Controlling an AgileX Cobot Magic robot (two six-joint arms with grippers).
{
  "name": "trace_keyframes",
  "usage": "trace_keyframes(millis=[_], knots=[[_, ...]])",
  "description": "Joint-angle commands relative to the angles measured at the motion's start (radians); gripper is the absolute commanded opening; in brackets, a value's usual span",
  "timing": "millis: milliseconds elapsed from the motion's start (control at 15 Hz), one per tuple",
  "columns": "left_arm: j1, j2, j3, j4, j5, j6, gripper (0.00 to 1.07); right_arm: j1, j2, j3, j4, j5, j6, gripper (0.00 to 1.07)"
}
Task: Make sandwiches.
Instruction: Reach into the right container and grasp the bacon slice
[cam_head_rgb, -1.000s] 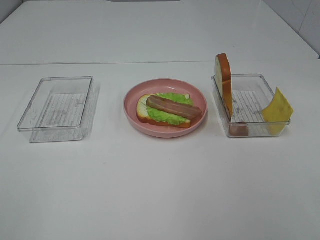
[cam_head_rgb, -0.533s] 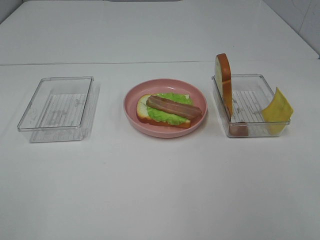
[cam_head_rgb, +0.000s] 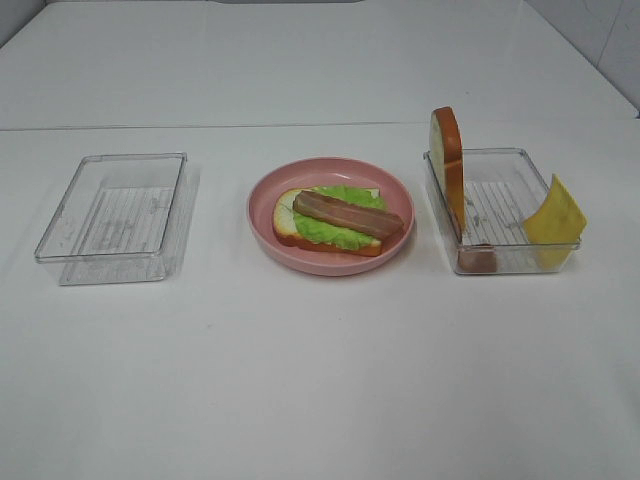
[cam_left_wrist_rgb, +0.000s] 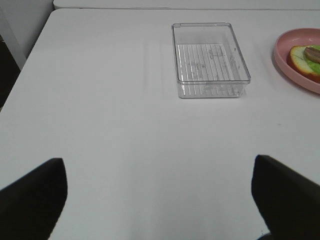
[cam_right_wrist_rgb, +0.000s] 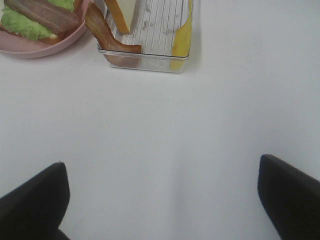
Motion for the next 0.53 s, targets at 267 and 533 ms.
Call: trace_keyframes(millis=[267, 533], knots=[[0.000, -0.017, 0.001, -0.010, -0.018, 0.002, 0.92, -0.004, 0.379, -0.203, 0.001, 0.114, -0.011, 0.99], [0.000, -0.017, 0.001, -0.010, -0.018, 0.002, 0.92, -0.003, 0.607, -0.367, 0.021, 0.204, -0.006, 0.99]])
